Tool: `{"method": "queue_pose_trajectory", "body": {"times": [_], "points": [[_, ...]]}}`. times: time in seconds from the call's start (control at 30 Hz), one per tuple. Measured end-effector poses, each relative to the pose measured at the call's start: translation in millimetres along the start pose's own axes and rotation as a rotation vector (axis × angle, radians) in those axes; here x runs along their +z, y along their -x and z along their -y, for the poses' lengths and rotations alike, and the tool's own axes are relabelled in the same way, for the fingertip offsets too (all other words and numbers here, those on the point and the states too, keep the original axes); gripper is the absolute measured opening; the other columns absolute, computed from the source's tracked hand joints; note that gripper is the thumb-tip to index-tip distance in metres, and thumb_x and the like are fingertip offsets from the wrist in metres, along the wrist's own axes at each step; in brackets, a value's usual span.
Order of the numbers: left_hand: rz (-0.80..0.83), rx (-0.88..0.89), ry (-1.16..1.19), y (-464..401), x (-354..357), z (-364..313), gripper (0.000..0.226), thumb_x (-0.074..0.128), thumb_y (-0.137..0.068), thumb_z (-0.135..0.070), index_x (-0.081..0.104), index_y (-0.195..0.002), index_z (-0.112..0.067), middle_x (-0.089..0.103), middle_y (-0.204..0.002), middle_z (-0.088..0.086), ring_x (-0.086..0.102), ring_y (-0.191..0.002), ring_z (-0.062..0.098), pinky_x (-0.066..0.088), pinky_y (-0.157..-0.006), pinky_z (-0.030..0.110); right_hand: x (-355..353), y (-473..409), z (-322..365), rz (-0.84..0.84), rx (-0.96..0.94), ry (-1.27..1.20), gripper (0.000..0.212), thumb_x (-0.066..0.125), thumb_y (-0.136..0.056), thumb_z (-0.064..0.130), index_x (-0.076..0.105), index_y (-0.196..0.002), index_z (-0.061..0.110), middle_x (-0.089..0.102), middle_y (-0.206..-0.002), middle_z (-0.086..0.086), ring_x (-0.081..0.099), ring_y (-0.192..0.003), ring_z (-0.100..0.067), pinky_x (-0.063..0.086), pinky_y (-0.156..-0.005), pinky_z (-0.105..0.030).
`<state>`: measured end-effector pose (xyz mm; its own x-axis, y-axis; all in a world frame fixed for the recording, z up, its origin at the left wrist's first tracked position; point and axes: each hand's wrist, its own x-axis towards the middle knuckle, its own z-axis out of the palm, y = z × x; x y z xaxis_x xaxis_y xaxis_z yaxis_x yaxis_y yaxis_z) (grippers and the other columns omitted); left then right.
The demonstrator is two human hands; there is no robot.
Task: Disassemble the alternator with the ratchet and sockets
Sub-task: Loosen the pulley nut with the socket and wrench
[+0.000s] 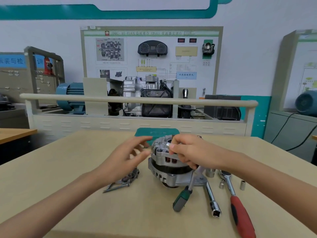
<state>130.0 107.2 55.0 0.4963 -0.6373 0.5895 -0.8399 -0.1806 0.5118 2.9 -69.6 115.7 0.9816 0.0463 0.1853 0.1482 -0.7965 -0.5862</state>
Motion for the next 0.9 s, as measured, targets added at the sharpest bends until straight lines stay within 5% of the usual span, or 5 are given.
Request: {"method": "queue_pose_trajectory", "body": {"times": [0.1, 0.47, 0.63, 0.77, 0.9], "points": [[0.154, 0.161, 0.049, -11.4, 9.9, -34.9, 0.027, 0.058, -0.092, -0.031, 0.057, -0.117, -0.039, 0.066, -0.101, -0.017, 0.063, -0.092, 0.003, 0.048, -0.079, 0.012, -1.4, -0.7, 2.6, 0.012, 0.000, -0.019, 0.023, 0.038, -0.099, 0.025, 0.050, -0.080, 0.020, 0.043, -0.067, 0.005, 0.039, -0.053, -0.004, 0.034, -0.052, -0.021], [-0.094, 0.241, -0.045, -14.0, 4.5, -52.4, 0.025, 0.074, -0.078, -0.014, 0.071, -0.100, -0.026, 0.068, -0.087, -0.016, 0.065, -0.080, -0.001, 0.049, -0.073, 0.010, -1.8, -10.4, 0.9, 0.084, 0.053, -0.138, 0.022, 0.045, -0.082, -0.007, 0.060, -0.074, 0.006, 0.052, -0.073, -0.015, 0.041, -0.051, -0.012, 0.035, -0.053, -0.023], [-0.148, 0.270, -0.096, -10.2, 3.6, -48.1, 0.019, 0.074, -0.078, -0.011, 0.072, -0.093, -0.022, 0.071, -0.085, -0.007, 0.062, -0.076, 0.001, 0.048, -0.070, 0.011, 16.8, -2.4, -10.9, -0.195, -0.145, -0.210, 0.026, 0.046, -0.087, -0.002, 0.062, -0.082, 0.018, 0.063, -0.067, 0.005, 0.053, -0.052, 0.003, 0.045, -0.056, -0.019], [-0.133, 0.192, 0.033, -3.6, 6.7, -46.2, 0.018, 0.071, -0.077, -0.020, 0.068, -0.091, -0.031, 0.071, -0.085, -0.010, 0.065, -0.078, 0.003, 0.051, -0.073, 0.014, 41.7, -4.1, -24.2, -0.569, -0.192, -0.470, 0.027, 0.038, -0.090, -0.004, 0.058, -0.078, 0.009, 0.057, -0.050, -0.001, 0.049, -0.038, -0.007, 0.047, -0.046, -0.036], [-0.073, 0.158, 0.099, -4.3, 1.2, -46.6, 0.019, 0.066, -0.073, -0.030, 0.069, -0.092, -0.031, 0.072, -0.088, -0.011, 0.067, -0.080, 0.003, 0.053, -0.076, 0.017, 46.1, -12.4, -22.5, -0.642, -0.167, -0.544, 0.026, 0.038, -0.092, 0.001, 0.048, -0.069, 0.006, 0.045, -0.047, 0.000, 0.045, -0.034, -0.006, 0.034, -0.034, -0.018]]}}
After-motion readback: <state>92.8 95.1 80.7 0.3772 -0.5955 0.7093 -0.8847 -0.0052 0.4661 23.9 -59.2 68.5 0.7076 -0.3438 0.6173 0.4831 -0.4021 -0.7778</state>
